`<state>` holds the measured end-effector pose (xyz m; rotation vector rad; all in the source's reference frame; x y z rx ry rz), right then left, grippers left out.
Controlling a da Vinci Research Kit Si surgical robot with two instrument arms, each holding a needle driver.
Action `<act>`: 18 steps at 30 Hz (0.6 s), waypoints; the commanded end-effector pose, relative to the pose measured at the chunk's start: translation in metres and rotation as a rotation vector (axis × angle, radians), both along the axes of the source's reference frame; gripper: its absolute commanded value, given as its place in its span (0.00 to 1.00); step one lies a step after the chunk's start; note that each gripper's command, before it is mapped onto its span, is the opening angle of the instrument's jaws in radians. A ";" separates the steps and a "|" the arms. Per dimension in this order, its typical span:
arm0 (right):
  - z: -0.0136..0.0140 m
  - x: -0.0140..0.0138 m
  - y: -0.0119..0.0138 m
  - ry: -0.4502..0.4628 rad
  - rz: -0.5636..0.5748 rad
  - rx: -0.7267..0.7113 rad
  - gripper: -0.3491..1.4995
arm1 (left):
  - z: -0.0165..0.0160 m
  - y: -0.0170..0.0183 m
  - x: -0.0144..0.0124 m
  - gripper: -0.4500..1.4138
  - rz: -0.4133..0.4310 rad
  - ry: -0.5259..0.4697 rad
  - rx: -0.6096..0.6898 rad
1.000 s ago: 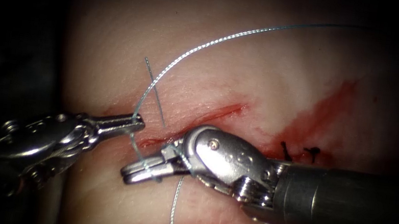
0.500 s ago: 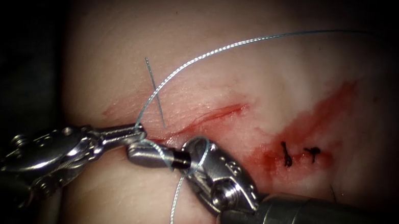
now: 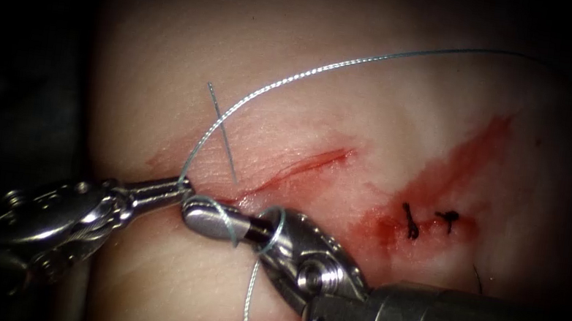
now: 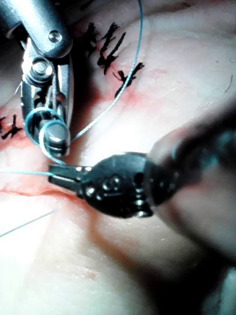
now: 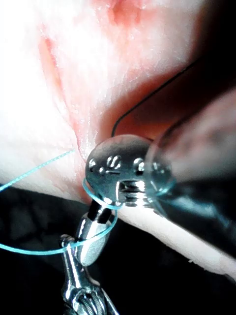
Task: Wound Closure
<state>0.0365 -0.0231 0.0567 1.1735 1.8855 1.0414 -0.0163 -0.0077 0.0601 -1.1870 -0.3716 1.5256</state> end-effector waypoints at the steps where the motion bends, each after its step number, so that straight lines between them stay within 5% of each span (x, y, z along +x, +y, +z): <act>1: 0.0000 0.0010 0.0000 0.036 0.005 0.042 0.00 | 0.0008 -0.0006 -0.0007 0.00 0.005 0.004 0.005; 12: 0.0003 0.0006 0.0013 -0.012 0.151 0.110 0.00 | 0.0015 -0.0028 -0.0001 0.00 0.054 0.088 0.046; 18: 0.0010 -0.0008 0.0018 -0.168 0.233 0.111 0.00 | 0.0012 -0.0028 0.0005 0.00 0.066 0.090 0.056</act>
